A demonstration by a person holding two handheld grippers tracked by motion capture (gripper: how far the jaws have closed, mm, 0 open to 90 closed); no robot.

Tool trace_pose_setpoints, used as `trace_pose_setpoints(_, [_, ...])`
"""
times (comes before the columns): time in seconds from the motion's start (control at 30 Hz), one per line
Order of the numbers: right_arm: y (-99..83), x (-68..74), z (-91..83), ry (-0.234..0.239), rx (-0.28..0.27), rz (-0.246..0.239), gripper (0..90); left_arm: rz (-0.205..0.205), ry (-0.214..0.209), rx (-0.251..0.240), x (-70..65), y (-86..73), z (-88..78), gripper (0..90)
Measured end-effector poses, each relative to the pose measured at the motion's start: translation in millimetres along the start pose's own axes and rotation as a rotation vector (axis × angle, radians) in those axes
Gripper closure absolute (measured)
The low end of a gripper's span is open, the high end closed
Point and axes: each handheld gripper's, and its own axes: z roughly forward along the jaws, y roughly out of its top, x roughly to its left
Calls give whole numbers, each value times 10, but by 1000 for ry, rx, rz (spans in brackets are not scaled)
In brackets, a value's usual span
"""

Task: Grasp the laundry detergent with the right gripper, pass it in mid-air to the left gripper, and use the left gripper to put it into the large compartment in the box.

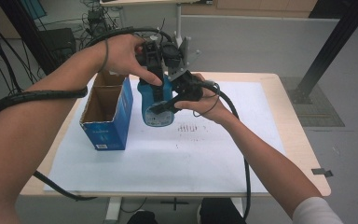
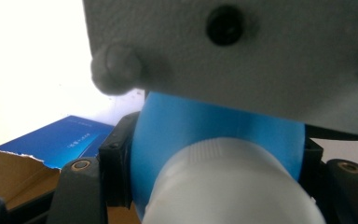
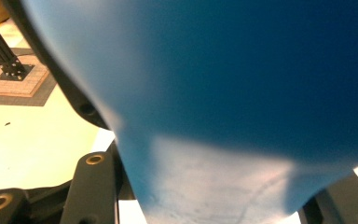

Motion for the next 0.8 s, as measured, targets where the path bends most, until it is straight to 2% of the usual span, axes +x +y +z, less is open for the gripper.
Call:
trace_pose_setpoints(0.37, [-4, 1, 0, 2, 5, -2, 437, -7, 1, 2, -4, 12, 13, 362])
trace_pose_setpoints(0.8, [-4, 0, 7, 0, 3, -2, 436, 4, 11, 12, -18, 22, 12, 366])
